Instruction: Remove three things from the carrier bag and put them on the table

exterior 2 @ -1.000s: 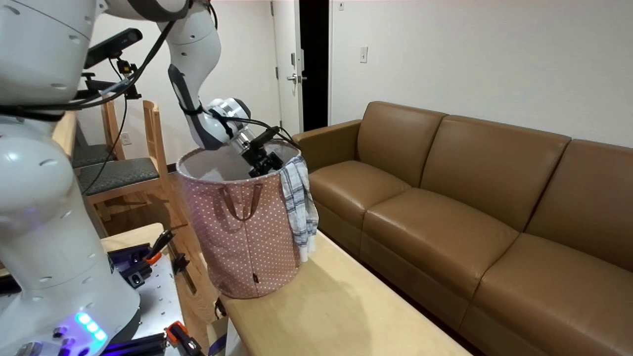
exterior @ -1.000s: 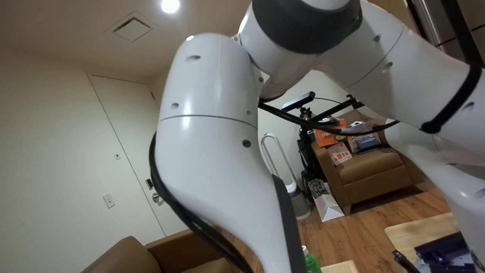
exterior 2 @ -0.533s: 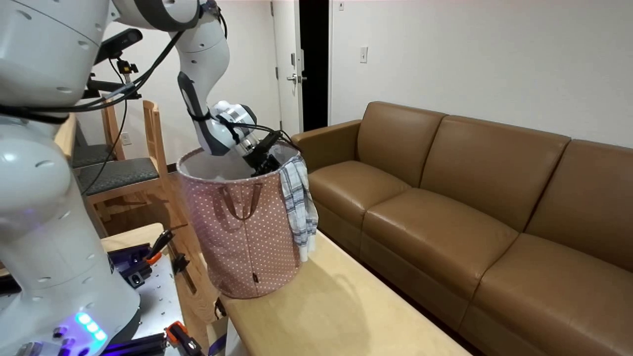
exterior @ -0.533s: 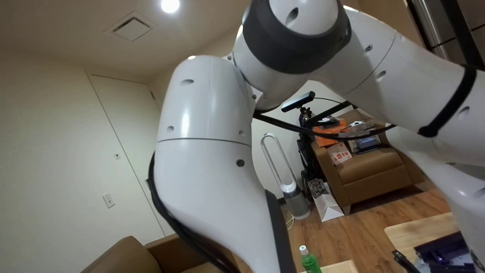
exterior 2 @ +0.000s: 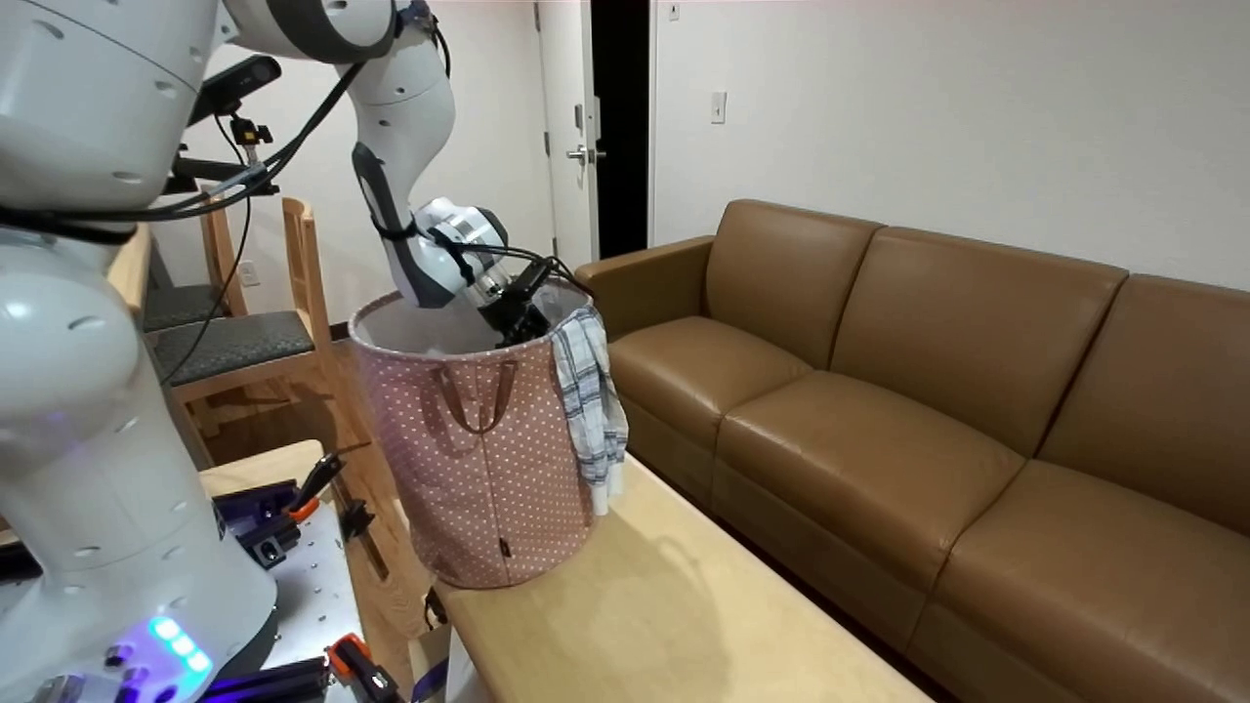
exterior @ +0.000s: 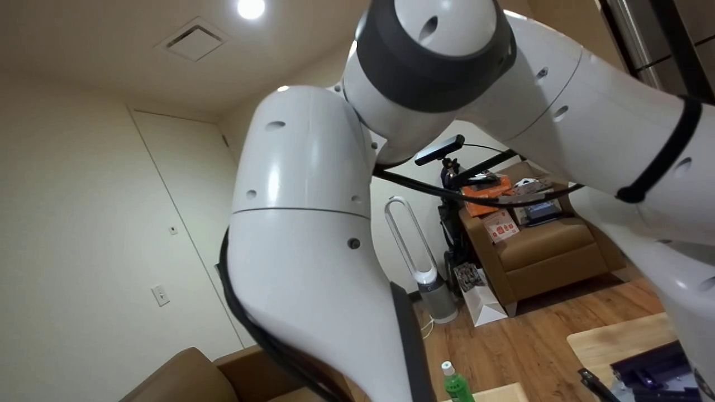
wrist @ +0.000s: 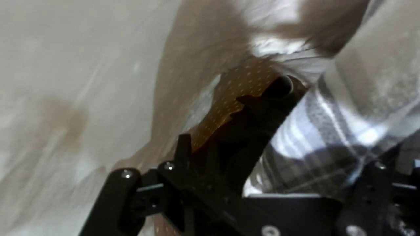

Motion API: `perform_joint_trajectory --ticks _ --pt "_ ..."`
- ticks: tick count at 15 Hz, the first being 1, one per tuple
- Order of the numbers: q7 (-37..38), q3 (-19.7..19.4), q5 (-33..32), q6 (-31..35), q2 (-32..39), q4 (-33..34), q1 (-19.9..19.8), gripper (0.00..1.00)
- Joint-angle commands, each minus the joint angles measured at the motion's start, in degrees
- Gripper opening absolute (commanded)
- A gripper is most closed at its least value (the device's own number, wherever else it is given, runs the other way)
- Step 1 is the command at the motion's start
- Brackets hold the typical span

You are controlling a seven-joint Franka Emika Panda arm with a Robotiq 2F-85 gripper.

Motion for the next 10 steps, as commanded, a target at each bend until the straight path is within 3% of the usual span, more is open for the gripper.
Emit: perform_joint_trajectory --ticks 1,7,10 --pt "0.8 0.6 0.1 2.9 0.1 -0.7 -1.7 1.0" --pt "-6.9 3.1 12.9 1.5 4.2 -1.2 -4.6 1.0" --pt "-9.6 2.9 16.6 -1.3 5.4 -0.2 -4.0 1.0"
